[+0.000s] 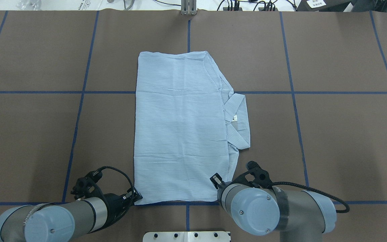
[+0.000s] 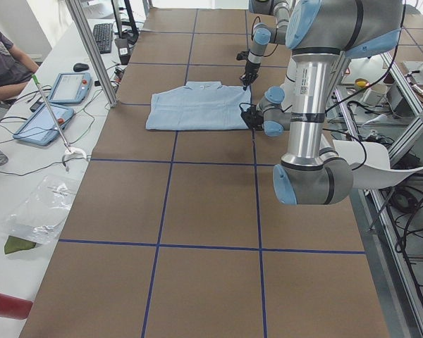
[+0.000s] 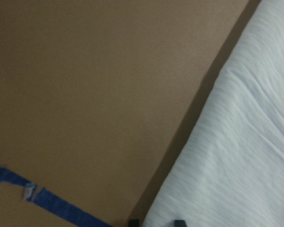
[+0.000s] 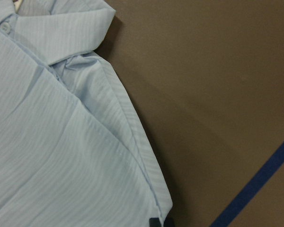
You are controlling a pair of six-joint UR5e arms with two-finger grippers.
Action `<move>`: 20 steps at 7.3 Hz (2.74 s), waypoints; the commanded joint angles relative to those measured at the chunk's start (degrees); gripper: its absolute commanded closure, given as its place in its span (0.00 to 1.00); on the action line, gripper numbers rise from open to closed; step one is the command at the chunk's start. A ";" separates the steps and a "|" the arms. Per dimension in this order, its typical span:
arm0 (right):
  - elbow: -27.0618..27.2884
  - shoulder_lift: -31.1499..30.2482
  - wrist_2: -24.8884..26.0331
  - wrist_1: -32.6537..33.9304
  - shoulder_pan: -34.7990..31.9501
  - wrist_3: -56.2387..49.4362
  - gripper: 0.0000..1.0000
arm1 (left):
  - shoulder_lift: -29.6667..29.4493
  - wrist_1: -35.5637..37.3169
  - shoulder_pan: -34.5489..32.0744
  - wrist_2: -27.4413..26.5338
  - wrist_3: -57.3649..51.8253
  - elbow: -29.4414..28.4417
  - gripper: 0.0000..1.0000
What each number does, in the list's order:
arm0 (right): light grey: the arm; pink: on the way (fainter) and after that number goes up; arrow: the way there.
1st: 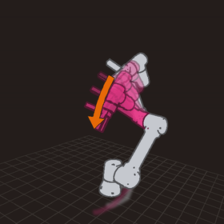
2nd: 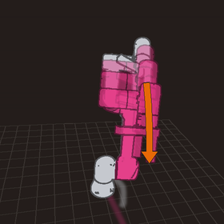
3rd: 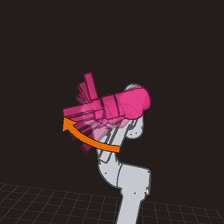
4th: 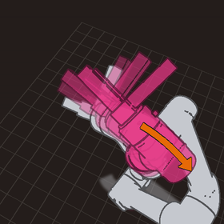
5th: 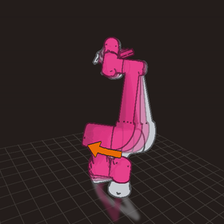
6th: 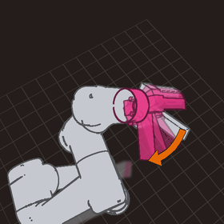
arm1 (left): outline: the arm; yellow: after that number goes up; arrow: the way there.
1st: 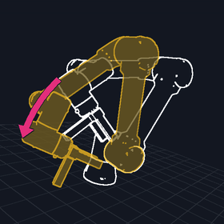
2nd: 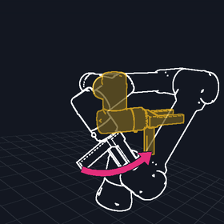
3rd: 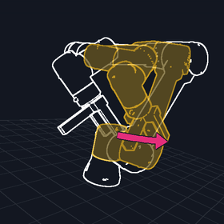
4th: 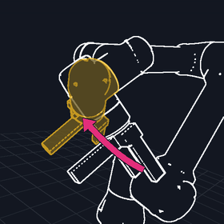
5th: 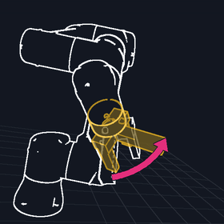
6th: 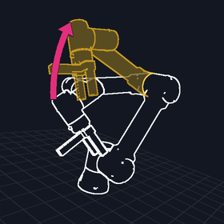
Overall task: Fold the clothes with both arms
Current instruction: 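Grasp the near edge of the shirt with both grippers, then lift the near edge with both grippers and fold it toward the far edge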
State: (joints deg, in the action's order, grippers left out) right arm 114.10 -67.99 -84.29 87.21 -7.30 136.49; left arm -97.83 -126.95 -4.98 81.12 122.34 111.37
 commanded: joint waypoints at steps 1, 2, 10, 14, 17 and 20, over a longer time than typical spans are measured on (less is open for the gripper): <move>0.07 -0.04 0.00 0.07 0.00 0.00 1.00 | -0.08 0.04 0.05 0.00 0.00 0.07 0.68; 0.07 -0.04 0.00 0.07 0.00 0.00 1.00 | -0.08 0.04 0.05 0.00 0.61 0.16 0.96; 16.49 -0.31 0.09 11.41 -4.54 3.60 1.00 | 1.16 6.35 -5.27 6.67 3.60 22.91 1.00; 6.10 9.41 -9.11 9.83 -21.32 -2.96 1.00 | -8.14 6.80 -27.24 20.56 -4.71 9.17 1.00; -10.77 15.50 -15.88 0.90 -30.12 -10.17 1.00 | -14.57 5.93 -35.26 23.82 -11.41 -2.53 1.00; -25.81 21.83 -17.57 -4.63 -31.11 -16.25 1.00 | -18.89 -1.07 -37.38 23.64 -13.96 -14.48 1.00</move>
State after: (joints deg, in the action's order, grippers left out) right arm 94.51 -48.27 -101.22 86.26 -37.92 122.22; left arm -115.51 -124.41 -41.51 104.80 109.77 101.73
